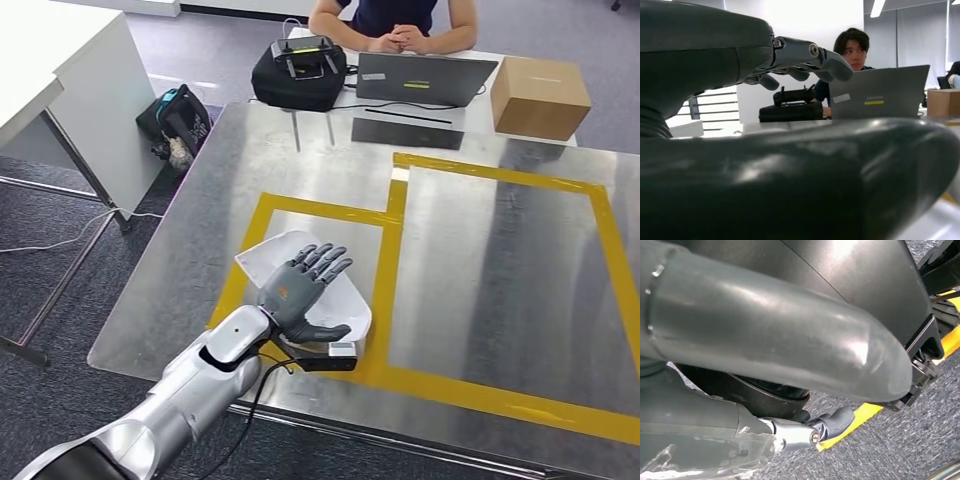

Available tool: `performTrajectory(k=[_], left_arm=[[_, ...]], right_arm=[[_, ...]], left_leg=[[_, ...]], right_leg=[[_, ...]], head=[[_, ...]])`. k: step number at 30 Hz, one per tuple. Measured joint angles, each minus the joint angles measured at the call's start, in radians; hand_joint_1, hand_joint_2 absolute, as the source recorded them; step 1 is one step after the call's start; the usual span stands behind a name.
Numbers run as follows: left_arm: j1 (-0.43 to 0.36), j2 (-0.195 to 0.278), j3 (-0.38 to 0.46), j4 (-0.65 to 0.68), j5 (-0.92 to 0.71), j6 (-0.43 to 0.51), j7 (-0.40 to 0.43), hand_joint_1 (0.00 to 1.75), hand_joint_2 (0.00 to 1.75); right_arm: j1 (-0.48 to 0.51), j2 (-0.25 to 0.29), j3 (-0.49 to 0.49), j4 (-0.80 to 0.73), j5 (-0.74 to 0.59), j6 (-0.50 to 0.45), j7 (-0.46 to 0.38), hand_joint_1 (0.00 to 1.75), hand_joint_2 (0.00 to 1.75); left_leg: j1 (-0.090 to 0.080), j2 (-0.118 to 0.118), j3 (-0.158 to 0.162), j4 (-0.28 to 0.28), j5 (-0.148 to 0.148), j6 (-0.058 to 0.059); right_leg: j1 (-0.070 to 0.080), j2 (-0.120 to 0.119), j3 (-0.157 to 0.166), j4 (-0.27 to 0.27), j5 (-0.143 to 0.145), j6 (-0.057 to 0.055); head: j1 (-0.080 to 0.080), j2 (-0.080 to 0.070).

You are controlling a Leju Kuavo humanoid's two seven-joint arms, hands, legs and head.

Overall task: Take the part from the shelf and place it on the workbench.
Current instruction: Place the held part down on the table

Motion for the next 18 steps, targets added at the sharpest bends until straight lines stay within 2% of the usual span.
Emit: performTrajectory(k=[1, 2, 4, 5, 6, 7, 8, 9, 10, 11, 14, 15, 16, 18], left_arm=[[-0.001, 0.002, 0.002, 0.000, -0.001, 0.003, 0.002, 0.00, 0.00], [-0.001, 0.003, 0.004, 0.001, -0.001, 0.005, 0.004, 0.00, 0.00], [0.000, 0.009, 0.007, 0.005, -0.002, 0.009, 0.007, 0.00, 0.00], [0.001, 0.013, 0.009, 0.008, -0.002, 0.010, 0.009, 0.00, 0.00], [0.003, 0.015, 0.012, 0.012, -0.002, 0.011, 0.010, 0.00, 0.00], [0.003, 0.018, 0.015, 0.016, -0.002, 0.012, 0.011, 0.00, 0.00], [0.003, 0.020, 0.017, 0.019, -0.002, 0.013, 0.012, 0.00, 0.00], [0.003, 0.022, 0.020, 0.022, -0.002, 0.014, 0.013, 0.00, 0.00], [0.002, 0.024, 0.023, 0.024, -0.001, 0.015, 0.015, 0.00, 0.00], [0.002, 0.026, 0.025, 0.026, -0.001, 0.017, 0.016, 0.00, 0.00], [0.001, 0.030, 0.028, 0.030, 0.000, 0.020, 0.018, 0.00, 0.00], [0.001, 0.032, 0.029, 0.031, 0.000, 0.021, 0.019, 0.00, 0.00], [0.001, 0.034, 0.031, 0.032, 0.000, 0.022, 0.019, 0.00, 0.00], [0.001, 0.037, 0.034, 0.035, 0.000, 0.026, 0.020, 0.00, 0.00]], right_arm=[[0.000, 0.000, 0.000, 0.000, 0.001, 0.000, 0.001, 0.00, 0.00], [-0.001, -0.002, 0.000, 0.000, 0.002, 0.000, 0.001, 0.00, 0.00], [-0.003, -0.004, 0.000, 0.000, 0.003, 0.001, 0.001, 0.00, 0.00], [-0.004, -0.005, 0.000, 0.000, 0.004, 0.001, 0.001, 0.00, 0.00], [-0.004, -0.006, 0.000, 0.000, 0.004, 0.002, 0.002, 0.00, 0.00], [-0.004, -0.007, 0.000, 0.000, 0.005, 0.004, 0.003, 0.00, 0.00], [-0.003, -0.007, 0.000, 0.000, 0.006, 0.007, 0.004, 0.00, 0.00], [-0.003, -0.007, 0.000, 0.000, 0.006, 0.010, 0.005, 0.00, 0.00], [-0.002, -0.007, 0.001, 0.000, 0.007, 0.012, 0.005, 0.00, 0.00], [-0.002, -0.007, 0.001, 0.000, 0.008, 0.014, 0.006, 0.00, 0.00], [0.000, -0.006, 0.001, 0.001, 0.010, 0.016, 0.006, 0.00, 0.00], [0.000, -0.006, 0.001, 0.001, 0.010, 0.016, 0.007, 0.00, 0.00], [0.000, -0.006, 0.001, 0.001, 0.010, 0.017, 0.008, 0.00, 0.00], [-0.002, -0.005, 0.001, 0.001, 0.010, 0.018, 0.010, 0.00, 0.00]], left_leg=[[0.002, 0.001, 0.000, -0.007, 0.005, 0.005], [0.004, 0.002, 0.000, -0.011, 0.009, 0.009], [0.001, 0.004, -0.006, -0.011, 0.013, 0.012], [-0.001, 0.004, -0.009, -0.011, 0.016, 0.012], [-0.002, 0.004, -0.013, -0.011, 0.018, 0.011], [-0.002, 0.004, -0.016, -0.009, 0.021, 0.008], [-0.002, 0.003, -0.020, -0.007, 0.023, 0.005], [-0.002, 0.002, -0.024, -0.003, 0.025, 0.001], [-0.003, 0.001, -0.029, 0.001, 0.028, -0.004], [-0.004, 0.000, -0.035, 0.006, 0.032, -0.010], [-0.005, -0.001, -0.047, 0.012, 0.047, -0.027], [-0.004, -0.001, -0.053, 0.019, 0.038, -0.033], [-0.002, -0.001, -0.064, 0.041, 0.013, -0.038], [0.001, -0.001, -0.103, 0.145, -0.074, -0.051]], right_leg=[[0.002, 0.000, -0.011, 0.026, -0.023, -0.001], [0.004, -0.001, -0.031, 0.075, -0.058, -0.004], [0.011, -0.001, -0.081, 0.213, -0.130, -0.008], [0.013, -0.001, -0.097, 0.263, -0.148, -0.009], [0.015, -0.001, -0.095, 0.277, -0.145, -0.011], [0.016, -0.002, -0.075, 0.250, -0.125, -0.012], [0.015, -0.002, -0.037, 0.189, -0.094, -0.013], [0.016, -0.002, 0.005, 0.120, -0.076, -0.013], [0.016, -0.001, 0.037, 0.066, -0.061, -0.015], [0.016, 0.000, 0.054, 0.033, -0.056, -0.017], [0.018, 0.002, 0.041, 0.030, -0.047, -0.034], [0.018, 0.001, 0.034, 0.031, -0.041, -0.043], [0.017, 0.000, 0.025, 0.030, -0.033, -0.053], [0.016, -0.002, 0.001, 0.030, -0.015, -0.066]], head=[[0.002, 0.000], [0.004, 0.000], [0.008, 0.000], [0.009, 0.000], [0.009, 0.000], [0.009, 0.000], [0.009, 0.000], [0.009, 0.000], [0.009, 0.000], [0.009, 0.000], [0.010, 0.000], [0.009, 0.000], [0.007, 0.000], [0.004, 0.000]])
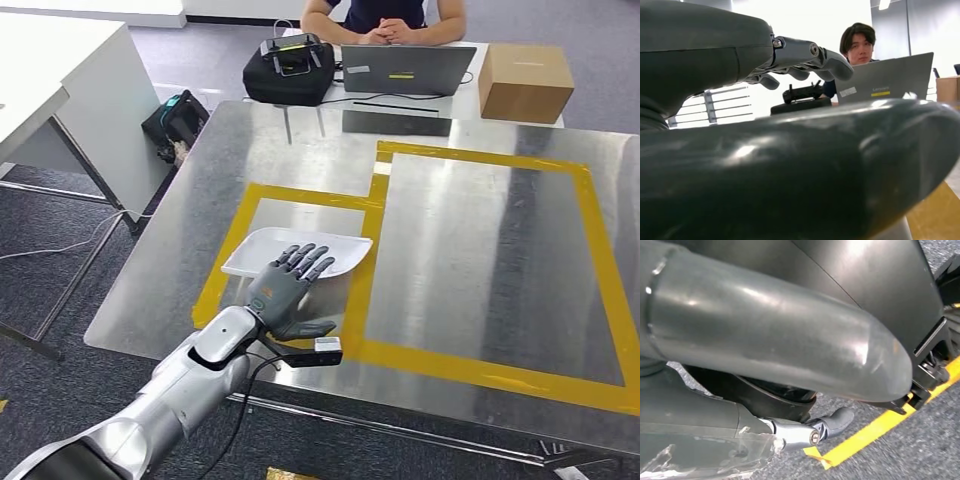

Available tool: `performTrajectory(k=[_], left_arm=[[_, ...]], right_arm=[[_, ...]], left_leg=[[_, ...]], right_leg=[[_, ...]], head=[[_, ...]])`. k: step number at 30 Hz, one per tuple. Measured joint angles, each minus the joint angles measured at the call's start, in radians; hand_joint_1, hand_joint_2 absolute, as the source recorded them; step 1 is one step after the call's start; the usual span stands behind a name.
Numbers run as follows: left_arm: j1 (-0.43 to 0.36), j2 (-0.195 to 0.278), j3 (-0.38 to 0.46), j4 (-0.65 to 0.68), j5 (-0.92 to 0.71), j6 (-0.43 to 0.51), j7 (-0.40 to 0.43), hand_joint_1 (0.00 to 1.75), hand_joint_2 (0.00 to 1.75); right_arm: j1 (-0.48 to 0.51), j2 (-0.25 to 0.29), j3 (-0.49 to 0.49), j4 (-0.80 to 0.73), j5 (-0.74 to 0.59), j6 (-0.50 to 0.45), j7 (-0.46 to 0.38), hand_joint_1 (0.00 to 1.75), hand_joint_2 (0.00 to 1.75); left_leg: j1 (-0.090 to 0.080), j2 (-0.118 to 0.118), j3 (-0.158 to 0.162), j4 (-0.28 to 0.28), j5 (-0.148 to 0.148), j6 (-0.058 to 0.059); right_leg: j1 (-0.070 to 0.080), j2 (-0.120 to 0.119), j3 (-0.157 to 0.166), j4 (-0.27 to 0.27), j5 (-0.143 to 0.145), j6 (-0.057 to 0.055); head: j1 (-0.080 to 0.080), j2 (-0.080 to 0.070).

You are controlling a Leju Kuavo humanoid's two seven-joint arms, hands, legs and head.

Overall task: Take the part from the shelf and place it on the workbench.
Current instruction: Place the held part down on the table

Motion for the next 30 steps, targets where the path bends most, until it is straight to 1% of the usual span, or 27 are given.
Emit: performTrajectory(k=[1, 2, 3, 4, 5, 6, 8, 9, 10, 11, 12, 13, 14, 16, 17, 18, 19, 20, 21, 22, 23, 24, 25, 27, 28, 29, 30], left_arm=[[0.000, 0.001, 0.001, 0.002, 0.000, 0.002, 0.000, 0.00, 0.00], [0.001, 0.002, 0.002, 0.004, 0.000, 0.003, 0.001, 0.00, 0.00], [0.002, 0.003, 0.003, 0.007, 0.000, 0.003, 0.001, 0.00, 0.00], [0.003, 0.004, 0.004, 0.009, 0.000, 0.004, 0.001, 0.00, 0.00], [0.002, 0.004, 0.005, 0.011, 0.000, 0.005, 0.001, 0.00, 0.00], [0.001, 0.004, 0.006, 0.013, 0.000, 0.006, 0.001, 0.00, 0.00], [-0.007, 0.003, 0.007, 0.014, -0.001, 0.009, 0.001, 0.00, 0.00], [-0.010, 0.003, 0.008, 0.015, -0.002, 0.011, 0.002, 0.00, 0.00], [-0.013, 0.003, 0.009, 0.016, -0.002, 0.014, 0.002, 0.00, 0.00], [-0.013, 0.003, 0.010, 0.019, -0.003, 0.015, 0.002, 0.00, 0.00], [-0.013, 0.003, 0.011, 0.023, -0.004, 0.017, 0.002, 0.00, 0.00], [-0.013, 0.003, 0.012, 0.026, -0.005, 0.017, 0.002, 0.00, 0.00], [-0.013, 0.003, 0.012, 0.029, -0.006, 0.017, 0.002, 0.00, 0.00], [-0.013, 0.002, 0.013, 0.034, -0.007, 0.017, 0.002, 0.00, 0.00], [-0.013, 0.002, 0.013, 0.036, -0.007, 0.017, 0.002, 0.00, 0.00], [-0.012, 0.002, 0.014, 0.039, -0.007, 0.017, 0.002, 0.00, 0.00], [-0.012, 0.002, 0.014, 0.041, -0.007, 0.017, 0.002, 0.00, 0.00], [-0.012, 0.002, 0.014, 0.043, -0.007, 0.017, 0.002, 0.00, 0.00], [-0.011, 0.002, 0.014, 0.046, -0.008, 0.017, 0.002, 0.00, 0.00], [-0.012, 0.003, 0.014, 0.047, -0.008, 0.018, 0.002, 0.00, 0.00], [-0.012, 0.003, 0.015, 0.048, -0.008, 0.018, 0.002, 0.00, 0.00], [-0.013, 0.004, 0.015, 0.049, -0.009, 0.019, 0.002, 0.00, 0.00], [-0.014, 0.004, 0.016, 0.050, -0.009, 0.019, 0.002, 0.00, 0.00], [-0.014, 0.004, 0.016, 0.052, -0.010, 0.019, 0.002, 0.00, 0.00], [-0.014, 0.004, 0.016, 0.053, -0.011, 0.019, 0.002, 0.00, 0.00], [-0.014, 0.005, 0.016, 0.054, -0.011, 0.019, 0.003, 0.00, 0.00], [-0.014, 0.005, 0.016, 0.055, -0.011, 0.019, 0.004, 0.00, 0.00]], right_arm=[[-0.001, 0.000, 0.000, 0.000, 0.000, 0.000, 0.001, 0.00, 0.00], [-0.001, 0.000, 0.000, 0.000, 0.000, 0.001, 0.002, 0.00, 0.00], [-0.002, 0.000, 0.000, 0.000, 0.001, 0.001, 0.003, 0.00, 0.00], [-0.003, 0.000, 0.000, 0.000, 0.001, 0.001, 0.003, 0.00, 0.00], [-0.004, -0.001, 0.000, 0.000, 0.001, 0.001, 0.004, 0.00, 0.00], [-0.006, -0.001, 0.000, -0.001, 0.001, 0.001, 0.004, 0.00, 0.00], [-0.009, -0.001, 0.000, -0.001, 0.001, 0.001, 0.005, 0.00, 0.00], [-0.010, -0.001, 0.000, -0.001, 0.001, 0.001, 0.005, 0.00, 0.00], [-0.011, -0.001, 0.000, -0.001, 0.002, 0.001, 0.005, 0.00, 0.00], [-0.011, -0.001, 0.000, -0.001, 0.002, 0.001, 0.005, 0.00, 0.00], [-0.011, -0.001, 0.000, -0.002, 0.002, 0.001, 0.005, 0.00, 0.00], [-0.011, -0.002, 0.000, -0.002, 0.003, 0.002, 0.005, 0.00, 0.00], [-0.011, -0.002, 0.000, -0.002, 0.003, 0.002, 0.005, 0.00, 0.00], [-0.014, -0.003, 0.000, -0.002, 0.003, 0.002, 0.005, 0.00, 0.00], [-0.015, -0.004, 0.000, -0.002, 0.003, 0.002, 0.005, 0.00, 0.00], [-0.015, -0.004, 0.000, -0.002, 0.003, 0.002, 0.006, 0.00, 0.00], [-0.014, -0.005, 0.000, -0.002, 0.003, 0.002, 0.006, 0.00, 0.00], [-0.012, -0.005, 0.000, -0.002, 0.004, 0.004, 0.006, 0.00, 0.00], [-0.011, -0.005, 0.000, -0.002, 0.004, 0.005, 0.007, 0.00, 0.00], [-0.010, -0.005, 0.000, -0.002, 0.005, 0.006, 0.007, 0.00, 0.00], [-0.010, -0.005, 0.000, -0.002, 0.006, 0.008, 0.007, 0.00, 0.00], [-0.010, -0.005, 0.000, -0.002, 0.006, 0.008, 0.008, 0.00, 0.00], [-0.009, -0.004, 0.000, -0.002, 0.007, 0.009, 0.008, 0.00, 0.00], [-0.004, -0.004, 0.000, -0.001, 0.007, 0.010, 0.007, 0.00, 0.00], [-0.002, -0.003, 0.000, -0.001, 0.007, 0.010, 0.007, 0.00, 0.00], [-0.001, -0.003, 0.000, -0.001, 0.007, 0.011, 0.008, 0.00, 0.00], [-0.001, -0.003, 0.000, 0.000, 0.007, 0.011, 0.008, 0.00, 0.00]], left_leg=[[0.002, 0.000, -0.022, 0.069, -0.041, -0.004], [0.002, 0.000, -0.035, 0.125, -0.067, -0.007], [0.003, 0.000, -0.035, 0.154, -0.072, -0.007], [0.003, 0.000, -0.016, 0.147, -0.058, -0.006], [0.003, 0.000, 0.019, 0.107, -0.034, -0.003], [0.003, 0.000, 0.069, 0.044, -0.014, 0.001], [0.001, -0.001, 0.161, -0.086, -0.006, 0.012], [-0.001, -0.001, 0.184, -0.125, -0.011, 0.017], [-0.003, -0.002, 0.189, -0.143, -0.014, 0.024], [-0.003, -0.001, 0.184, -0.149, -0.008, 0.031], [-0.003, 0.000, 0.178, -0.152, 0.002, 0.039], [-0.001, 0.002, 0.170, -0.155, 0.013, 0.047], [0.001, 0.004, 0.160, -0.157, 0.025, 0.053], [0.000, 0.005, 0.136, -0.157, 0.047, 0.061], [-0.002, 0.005, 0.121, -0.156, 0.058, 0.061], [-0.004, 0.005, 0.106, -0.156, 0.069, 0.062], [-0.005, 0.005, 0.090, -0.155, 0.081, 0.062], [-0.006, 0.005, 0.074, -0.154, 0.092, 0.060], [-0.007, 0.004, 0.061, -0.152, 0.103, 0.058], [-0.009, 0.003, 0.049, -0.149, 0.112, 0.054], [-0.011, 0.003, 0.040, -0.144, 0.120, 0.050], [-0.013, 0.003, 0.034, -0.141, 0.129, 0.046], [-0.014, 0.003, 0.030, -0.140, 0.138, 0.041], [-0.012, 0.003, 0.025, -0.142, 0.148, 0.031], [-0.012, 0.003, 0.019, -0.134, 0.131, 0.024], [-0.010, 0.003, 0.009, -0.107, 0.097, 0.017], [-0.008, 0.003, -0.004, -0.060, 0.049, 0.010]], right_leg=[[0.000, -0.001, -0.013, 0.000, 0.010, -0.003], [0.001, -0.001, -0.027, 0.001, 0.020, -0.003], [0.001, -0.001, -0.040, 0.001, 0.029, -0.003], [0.001, -0.001, -0.053, 0.001, 0.039, -0.001], [0.001, -0.001, -0.065, 0.001, 0.049, 0.001], [0.001, -0.001, -0.074, 0.001, 0.058, 0.004], [0.004, 0.000, -0.088, 0.001, 0.076, 0.012], [0.005, 0.000, -0.092, -0.001, 0.086, 0.018], [0.005, 0.000, -0.094, -0.006, 0.096, 0.024], [0.005, 0.000, -0.096, -0.011, 0.107, 0.031], [0.004, 0.000, -0.100, -0.012, 0.105, 0.036], [0.005, 0.000, -0.107, 0.001, 0.085, 0.040], [0.006, 0.000, -0.119, 0.034, 0.046, 0.043], [0.009, 0.000, -0.148, 0.154, -0.057, 0.045], [0.011, 0.000, -0.157, 0.218, -0.092, 0.045], [0.012, 0.000, -0.157, 0.265, -0.104, 0.044], [0.013, 0.000, -0.145, 0.286, -0.096, 0.043], [0.014, 0.000, -0.117, 0.271, -0.071, 0.042], [0.014, 0.000, -0.073, 0.225, -0.048, 0.040], [0.014, 0.000, -0.015, 0.153, -0.039, 0.039], [0.014, 0.000, 0.041, 0.076, -0.047, 0.038], [0.015, 0.001, 0.079, 0.017, -0.062, 0.035], [0.017, 0.002, 0.099, -0.018, -0.075, 0.031], [0.016, 0.002, 0.090, -0.028, -0.069, 0.018], [0.014, 0.001, 0.082, -0.028, -0.060, 0.010], [0.012, -0.001, 0.073, -0.028, -0.050, 0.003], [0.011, -0.002, 0.065, -0.027, -0.039, -0.002]], head=[[-0.001, 0.000], [-0.001, 0.000], [-0.001, 0.000], [-0.001, 0.000], [-0.001, 0.000], [-0.001, 0.000], [-0.001, 0.000], [-0.001, 0.000], [-0.001, 0.000], [-0.001, 0.000], [0.000, 0.000], [0.001, 0.000], [0.004, 0.000], [0.008, 0.000], [0.009, 0.000], [0.009, 0.000], [0.009, 0.000], [0.009, 0.000], [0.009, 0.000], [0.009, 0.000], [0.009, 0.000], [0.009, 0.000], [0.010, 0.000], [0.009, 0.000], [0.009, 0.000], [0.006, 0.000], [0.005, 0.000]])
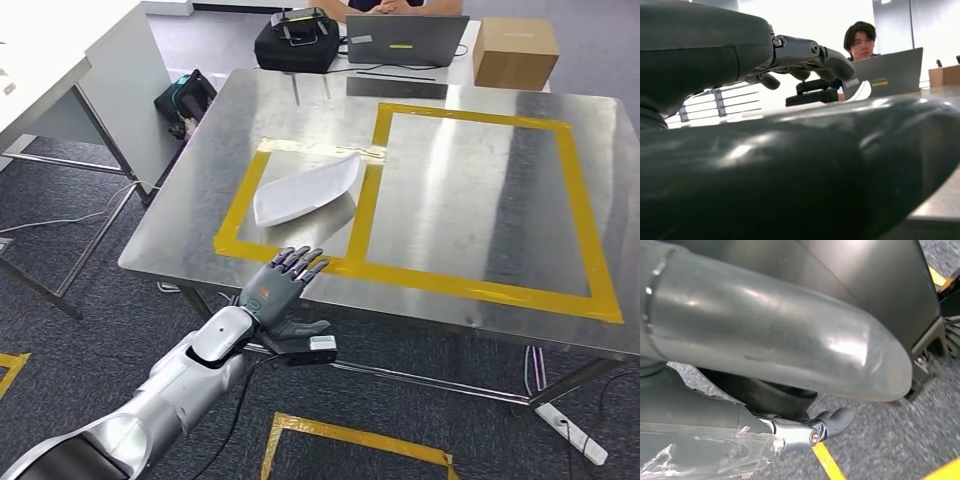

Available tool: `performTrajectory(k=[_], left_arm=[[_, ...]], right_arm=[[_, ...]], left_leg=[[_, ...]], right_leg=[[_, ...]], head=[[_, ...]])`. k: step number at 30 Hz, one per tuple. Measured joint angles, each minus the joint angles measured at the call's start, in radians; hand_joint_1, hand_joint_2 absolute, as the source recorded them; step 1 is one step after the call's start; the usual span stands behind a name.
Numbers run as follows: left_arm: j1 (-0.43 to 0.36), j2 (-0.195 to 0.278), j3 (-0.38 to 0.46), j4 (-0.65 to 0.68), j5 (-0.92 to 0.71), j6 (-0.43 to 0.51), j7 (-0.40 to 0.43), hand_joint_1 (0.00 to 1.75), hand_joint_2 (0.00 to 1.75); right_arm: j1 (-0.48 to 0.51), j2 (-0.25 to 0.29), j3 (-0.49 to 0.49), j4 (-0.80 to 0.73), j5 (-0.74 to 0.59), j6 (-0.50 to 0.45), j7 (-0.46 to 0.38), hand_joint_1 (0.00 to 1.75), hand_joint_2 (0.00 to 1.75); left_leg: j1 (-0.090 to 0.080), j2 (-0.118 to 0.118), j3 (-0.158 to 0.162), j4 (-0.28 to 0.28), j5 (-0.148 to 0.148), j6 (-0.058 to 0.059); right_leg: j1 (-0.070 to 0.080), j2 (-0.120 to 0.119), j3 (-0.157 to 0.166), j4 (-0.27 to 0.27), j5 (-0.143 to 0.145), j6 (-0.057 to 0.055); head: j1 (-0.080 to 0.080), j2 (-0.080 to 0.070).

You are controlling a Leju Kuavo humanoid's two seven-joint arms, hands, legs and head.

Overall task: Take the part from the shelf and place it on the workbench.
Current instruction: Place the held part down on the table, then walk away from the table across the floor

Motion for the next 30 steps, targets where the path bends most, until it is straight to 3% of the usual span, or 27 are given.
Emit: performTrajectory(k=[2, 3, 4, 5, 7, 9, 11, 13, 14, 17, 18, 19, 20, 22, 24, 25, 28, 30], left_arm=[[0.000, 0.001, 0.000, 0.001, -0.001, -0.001, 0.003, 0.00, 0.00], [0.001, 0.001, 0.000, 0.002, -0.001, -0.001, 0.004, 0.00, 0.00], [0.002, 0.002, 0.000, 0.003, -0.001, -0.002, 0.006, 0.00, 0.00], [0.002, 0.003, 0.000, 0.004, -0.002, -0.002, 0.008, 0.00, 0.00], [0.001, 0.004, 0.001, 0.005, -0.002, -0.002, 0.011, 0.00, 0.00], [-0.003, 0.004, 0.002, 0.006, -0.001, -0.002, 0.012, 0.00, 0.00], [-0.004, 0.005, 0.004, 0.007, -0.001, -0.002, 0.013, 0.00, 0.00], [-0.004, 0.005, 0.007, 0.009, -0.001, -0.002, 0.013, 0.00, 0.00], [-0.005, 0.005, 0.008, 0.010, -0.001, -0.002, 0.013, 0.00, 0.00], [-0.004, 0.005, 0.013, 0.015, -0.001, -0.001, 0.015, 0.00, 0.00], [-0.003, 0.006, 0.014, 0.017, -0.001, -0.001, 0.016, 0.00, 0.00], [-0.001, 0.007, 0.015, 0.019, -0.001, 0.000, 0.018, 0.00, 0.00], [0.000, 0.008, 0.015, 0.021, -0.001, 0.000, 0.019, 0.00, 0.00], [0.002, 0.012, 0.018, 0.025, -0.002, 0.002, 0.024, 0.00, 0.00], [0.003, 0.019, 0.027, 0.027, -0.001, 0.006, 0.032, 0.00, 0.00], [0.005, 0.023, 0.033, 0.028, -0.001, 0.009, 0.037, 0.00, 0.00], [0.022, 0.044, 0.049, 0.037, 0.000, 0.018, 0.061, 0.00, 0.00], [0.040, 0.064, 0.066, 0.047, 0.005, 0.028, 0.076, 0.00, 0.00]], right_arm=[[0.000, 0.000, 0.000, 0.000, 0.000, 0.000, 0.000, 0.00, 0.00], [0.001, 0.000, 0.000, 0.000, 0.000, 0.000, 0.000, 0.00, 0.00], [0.001, 0.000, 0.000, 0.000, 0.001, 0.000, 0.000, 0.00, 0.00], [0.000, 0.000, 0.000, 0.000, 0.001, 0.001, 0.000, 0.00, 0.00], [-0.001, 0.000, 0.000, 0.000, 0.001, 0.001, 0.000, 0.00, 0.00], [-0.001, 0.001, 0.000, 0.000, 0.000, 0.001, 0.000, 0.00, 0.00], [-0.002, 0.001, 0.000, 0.000, 0.000, 0.001, 0.001, 0.00, 0.00], [-0.002, 0.000, 0.000, 0.000, 0.000, 0.001, 0.002, 0.00, 0.00], [-0.003, 0.000, 0.000, 0.000, 0.000, 0.001, 0.002, 0.00, 0.00], [-0.008, -0.002, 0.000, -0.001, -0.001, 0.001, 0.003, 0.00, 0.00], [-0.009, -0.003, 0.000, -0.001, 0.000, 0.001, 0.004, 0.00, 0.00], [-0.010, -0.004, 0.000, -0.001, 0.000, 0.001, 0.005, 0.00, 0.00], [-0.010, -0.004, 0.000, -0.001, 0.000, 0.002, 0.006, 0.00, 0.00], [-0.009, -0.004, 0.000, -0.001, 0.000, 0.004, 0.009, 0.00, 0.00], [-0.009, -0.003, 0.000, -0.001, 0.000, 0.006, 0.010, 0.00, 0.00], [-0.008, -0.003, 0.000, 0.000, 0.000, 0.007, 0.010, 0.00, 0.00], [-0.004, -0.002, 0.000, 0.000, 0.000, 0.008, 0.010, 0.00, 0.00], [-0.003, -0.002, 0.000, 0.000, -0.001, 0.008, 0.010, 0.00, 0.00]], left_leg=[[0.004, 0.000, -0.030, 0.129, -0.084, -0.008], [0.005, 0.000, -0.036, 0.177, -0.097, -0.009], [0.005, 0.000, -0.029, 0.197, -0.089, -0.008], [0.005, 0.000, -0.006, 0.181, -0.066, -0.005], [0.003, 0.000, 0.081, 0.065, -0.022, 0.008], [-0.003, -0.001, 0.158, -0.058, -0.018, 0.022], [-0.008, -0.001, 0.178, -0.107, -0.022, 0.031], [-0.004, 0.002, 0.173, -0.125, -0.006, 0.041], [-0.001, 0.003, 0.170, -0.134, 0.003, 0.047], [0.002, 0.005, 0.146, -0.138, 0.026, 0.053], [0.002, 0.006, 0.135, -0.135, 0.033, 0.052], [0.002, 0.006, 0.124, -0.132, 0.039, 0.051], [0.003, 0.006, 0.113, -0.127, 0.044, 0.048], [0.007, 0.005, 0.089, -0.113, 0.055, 0.040], [0.005, 0.002, 0.066, -0.096, 0.065, 0.029], [0.003, 0.001, 0.058, -0.091, 0.073, 0.024], [0.001, 0.001, 0.042, -0.082, 0.082, 0.014], [0.004, 0.001, 0.018, -0.028, 0.026, 0.003]], right_leg=[[0.000, -0.001, -0.024, 0.001, 0.020, -0.004], [0.000, -0.002, -0.036, 0.002, 0.029, -0.004], [0.001, -0.002, -0.048, 0.002, 0.038, -0.004], [0.001, -0.002, -0.060, 0.003, 0.047, -0.003], [0.002, -0.001, -0.078, 0.003, 0.062, 0.001], [0.002, -0.001, -0.088, 0.002, 0.075, 0.011], [0.000, -0.002, -0.096, -0.002, 0.092, 0.025], [-0.001, 0.000, -0.110, 0.001, 0.087, 0.038], [0.001, 0.001, -0.120, 0.022, 0.062, 0.043], [0.004, 0.001, -0.171, 0.196, -0.063, 0.052], [0.003, 0.001, -0.181, 0.252, -0.083, 0.054], [0.003, 0.001, -0.178, 0.280, -0.081, 0.056], [0.001, 0.001, -0.159, 0.275, -0.060, 0.059], [-0.004, 0.000, -0.082, 0.173, -0.008, 0.068], [-0.006, 0.004, -0.005, 0.050, -0.004, 0.071], [-0.006, 0.007, 0.011, 0.019, -0.015, 0.067], [-0.007, 0.008, 0.000, 0.016, -0.013, 0.043], [-0.009, 0.008, -0.017, 0.016, 0.001, 0.021]], head=[[-0.002, 0.000], [-0.002, 0.000], [-0.002, 0.000], [-0.002, 0.000], [-0.002, 0.000], [-0.001, 0.000], [-0.002, 0.000], [-0.001, 0.000], [0.002, 0.000], [0.011, 0.000], [0.012, 0.000], [0.013, 0.000], [0.014, 0.000], [0.015, 0.000], [0.017, 0.000], [0.017, 0.000], [0.016, 0.000], [0.013, 0.000]])
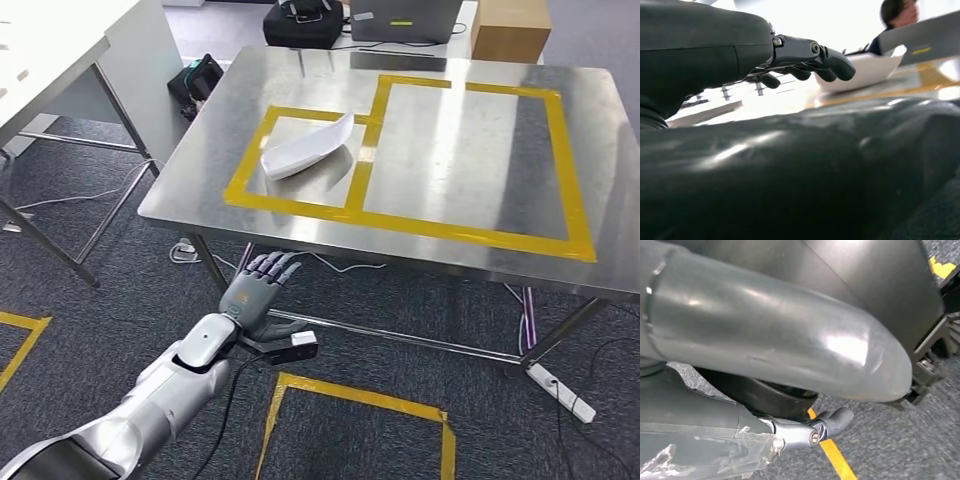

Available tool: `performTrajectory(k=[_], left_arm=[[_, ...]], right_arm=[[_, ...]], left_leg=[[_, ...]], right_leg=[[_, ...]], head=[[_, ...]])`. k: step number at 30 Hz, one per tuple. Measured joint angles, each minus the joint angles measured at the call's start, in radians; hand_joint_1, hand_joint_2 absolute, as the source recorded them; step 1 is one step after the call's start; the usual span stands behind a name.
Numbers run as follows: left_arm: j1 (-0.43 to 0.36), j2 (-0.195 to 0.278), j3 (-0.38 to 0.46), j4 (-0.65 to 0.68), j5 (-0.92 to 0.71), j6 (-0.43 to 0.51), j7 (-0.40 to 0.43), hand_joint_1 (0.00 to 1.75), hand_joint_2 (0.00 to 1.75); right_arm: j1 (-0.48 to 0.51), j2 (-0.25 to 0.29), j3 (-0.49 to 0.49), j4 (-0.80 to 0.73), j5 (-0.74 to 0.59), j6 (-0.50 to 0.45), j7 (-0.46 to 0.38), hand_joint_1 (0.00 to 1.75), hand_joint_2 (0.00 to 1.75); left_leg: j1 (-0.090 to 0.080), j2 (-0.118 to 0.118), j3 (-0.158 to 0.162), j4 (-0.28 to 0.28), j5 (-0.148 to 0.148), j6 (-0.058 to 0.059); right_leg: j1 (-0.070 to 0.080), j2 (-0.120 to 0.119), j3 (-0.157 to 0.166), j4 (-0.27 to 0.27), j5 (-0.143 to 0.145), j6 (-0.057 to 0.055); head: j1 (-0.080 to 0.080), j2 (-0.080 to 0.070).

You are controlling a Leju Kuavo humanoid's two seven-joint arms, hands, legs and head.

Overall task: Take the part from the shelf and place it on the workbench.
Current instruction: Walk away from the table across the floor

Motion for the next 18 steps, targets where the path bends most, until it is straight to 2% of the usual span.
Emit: performTrajectory(k=[2, 3, 4, 5, 6, 7, 8, 10, 11, 13, 14, 16, 18], left_arm=[[0.018, 0.017, 0.019, 0.012, 0.006, 0.012, 0.008, 0.00, 0.00], [0.025, 0.024, 0.027, 0.019, 0.008, 0.016, 0.012, 0.00, 0.00], [0.033, 0.032, 0.035, 0.025, 0.012, 0.017, 0.019, 0.00, 0.00], [0.041, 0.039, 0.045, 0.032, 0.018, 0.016, 0.028, 0.00, 0.00], [0.051, 0.048, 0.057, 0.038, 0.026, 0.012, 0.040, 0.00, 0.00], [0.062, 0.059, 0.074, 0.047, 0.037, 0.006, 0.056, 0.00, 0.00], [0.074, 0.070, 0.093, 0.055, 0.049, 0.000, 0.071, 0.00, 0.00], [0.105, 0.094, 0.134, 0.076, 0.074, -0.008, 0.099, 0.00, 0.00], [0.124, 0.106, 0.155, 0.086, 0.087, -0.008, 0.105, 0.00, 0.00], [0.166, 0.126, 0.194, 0.105, 0.106, -0.005, 0.108, 0.00, 0.00], [0.184, 0.135, 0.210, 0.113, 0.110, -0.004, 0.107, 0.00, 0.00], [0.210, 0.147, 0.234, 0.128, 0.121, -0.011, 0.110, 0.00, 0.00], [0.238, 0.157, 0.262, 0.145, 0.151, -0.027, 0.115, 0.00, 0.00]], right_arm=[[0.001, 0.000, 0.000, 0.000, -0.001, 0.000, 0.000, 0.00, 0.00], [0.001, 0.000, 0.000, 0.000, -0.001, 0.000, 0.000, 0.00, 0.00], [0.001, 0.000, 0.000, 0.000, -0.003, -0.001, 0.000, 0.00, 0.00], [0.002, 0.000, 0.000, 0.000, -0.005, -0.002, 0.000, 0.00, 0.00], [0.002, 0.000, 0.000, 0.000, -0.008, -0.004, 0.000, 0.00, 0.00], [0.002, 0.000, -0.001, 0.000, -0.012, -0.006, 0.000, 0.00, 0.00], [0.002, 0.000, -0.001, 0.000, -0.015, -0.008, 0.001, 0.00, 0.00], [0.003, 0.001, -0.001, 0.000, -0.021, -0.014, 0.003, 0.00, 0.00], [0.003, 0.001, -0.001, 0.000, -0.023, -0.017, 0.003, 0.00, 0.00], [0.004, 0.001, -0.002, 0.000, -0.027, -0.021, 0.004, 0.00, 0.00], [0.005, 0.001, -0.003, 0.000, -0.028, -0.022, 0.005, 0.00, 0.00], [0.004, 0.001, -0.004, 0.000, -0.032, -0.027, 0.006, 0.00, 0.00], [0.002, 0.000, -0.008, 0.000, -0.040, -0.037, 0.006, 0.00, 0.00]], left_leg=[[0.002, 0.000, -0.041, 0.124, -0.087, -0.009], [0.002, 0.000, -0.059, 0.186, -0.113, -0.010], [0.002, 0.000, -0.066, 0.226, -0.117, -0.009], [0.001, 0.000, -0.057, 0.234, -0.102, -0.004], [-0.001, 0.000, -0.032, 0.208, -0.077, 0.003], [-0.005, 0.000, 0.013, 0.149, -0.053, 0.013], [-0.010, 0.000, 0.063, 0.079, -0.041, 0.024], [-0.018, 0.002, 0.137, -0.033, -0.047, 0.037], [-0.020, 0.003, 0.149, -0.056, -0.055, 0.039], [-0.016, 0.004, 0.150, -0.075, -0.052, 0.042], [-0.013, 0.003, 0.147, -0.079, -0.047, 0.045], [-0.008, 0.001, 0.139, -0.084, -0.034, 0.052], [-0.009, 0.001, 0.129, -0.083, -0.027, 0.054]], right_leg=[[0.002, -0.001, -0.020, 0.000, 0.016, -0.016], [0.004, -0.001, -0.030, 0.000, 0.023, -0.020], [0.007, -0.001, -0.039, 0.000, 0.030, -0.023], [0.010, -0.001, -0.049, 0.000, 0.038, -0.025], [0.014, -0.001, -0.057, 0.000, 0.045, -0.026], [0.016, -0.001, -0.064, 0.000, 0.051, -0.027], [0.019, 0.000, -0.070, 0.000, 0.057, -0.026], [0.022, 0.001, -0.077, 0.001, 0.066, -0.021], [0.024, 0.002, -0.080, 0.001, 0.070, -0.016], [0.025, 0.002, -0.088, 0.003, 0.074, -0.006], [0.026, 0.000, -0.096, 0.016, 0.062, 0.000], [0.025, -0.004, -0.131, 0.103, 0.000, 0.010], [0.023, -0.005, -0.174, 0.233, -0.072, 0.017]], head=[[-0.004, 0.000], [-0.005, 0.000], [-0.005, 0.000], [-0.005, 0.000], [-0.005, 0.000], [-0.005, 0.000], [-0.005, 0.000], [-0.004, 0.000], [-0.005, 0.000], [-0.007, 0.000], [-0.005, 0.000], [0.000, 0.000], [0.004, 0.000]])
